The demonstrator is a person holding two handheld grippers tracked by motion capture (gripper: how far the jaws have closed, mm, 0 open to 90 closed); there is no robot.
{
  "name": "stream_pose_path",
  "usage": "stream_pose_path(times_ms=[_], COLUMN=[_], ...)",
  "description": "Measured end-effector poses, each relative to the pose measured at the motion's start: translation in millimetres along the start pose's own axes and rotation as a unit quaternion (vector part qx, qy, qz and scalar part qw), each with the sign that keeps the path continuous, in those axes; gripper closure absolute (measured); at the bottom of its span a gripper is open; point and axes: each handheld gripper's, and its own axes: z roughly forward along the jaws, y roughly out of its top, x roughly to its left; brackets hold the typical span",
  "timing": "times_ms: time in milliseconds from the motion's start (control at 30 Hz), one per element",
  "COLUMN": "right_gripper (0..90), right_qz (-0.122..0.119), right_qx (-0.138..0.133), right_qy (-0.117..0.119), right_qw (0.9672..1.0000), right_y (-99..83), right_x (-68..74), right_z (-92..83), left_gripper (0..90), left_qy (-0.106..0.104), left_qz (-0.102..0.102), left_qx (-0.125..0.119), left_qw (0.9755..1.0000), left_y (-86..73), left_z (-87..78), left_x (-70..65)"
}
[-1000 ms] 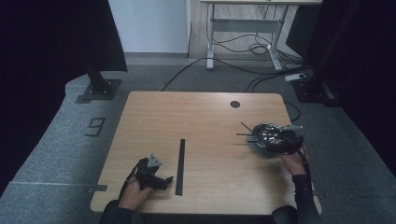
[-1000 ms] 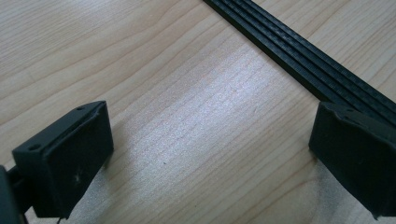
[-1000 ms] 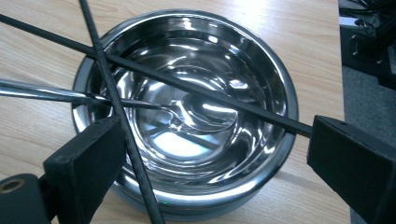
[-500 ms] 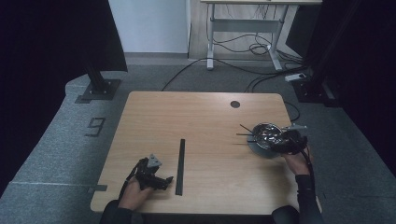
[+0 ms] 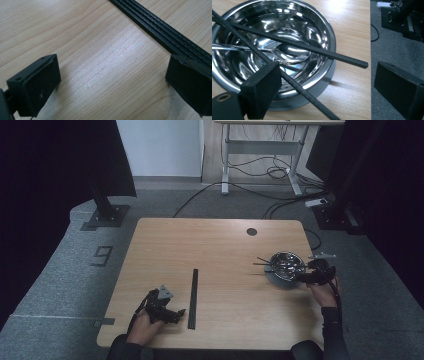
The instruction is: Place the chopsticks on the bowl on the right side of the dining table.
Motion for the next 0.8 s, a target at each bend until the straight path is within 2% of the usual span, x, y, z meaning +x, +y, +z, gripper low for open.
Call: stream_pose_path(times_ms=[233, 633, 800], right_gripper=[7.3, 8.2, 8.5], right_qz=[0.001, 0.018, 0.019], right_qx=[0.001, -0.008, -0.008], right_qy=[-0.011, -0.025, -0.023], right_qw=[0.9999, 0.9995, 0.9995], right_y=[-1.2, -3.4, -3.5], right_x=[-3.0, -12.4, -12.8], right_z=[2.9, 4.1, 4.6], left_gripper=[0.0, 0.0, 0.0], left_qy=[0.000, 0.001, 0.001], left_qz=[0.000, -0.001, -0.001], left_qx=[0.000, 0.000, 0.000], left_qw=[1.0000, 1.0000, 1.0000], left_y=[0.0, 0.1, 0.2], left_z=[0.0, 0.2, 0.2], left_x=[0.0, -0.4, -0.5])
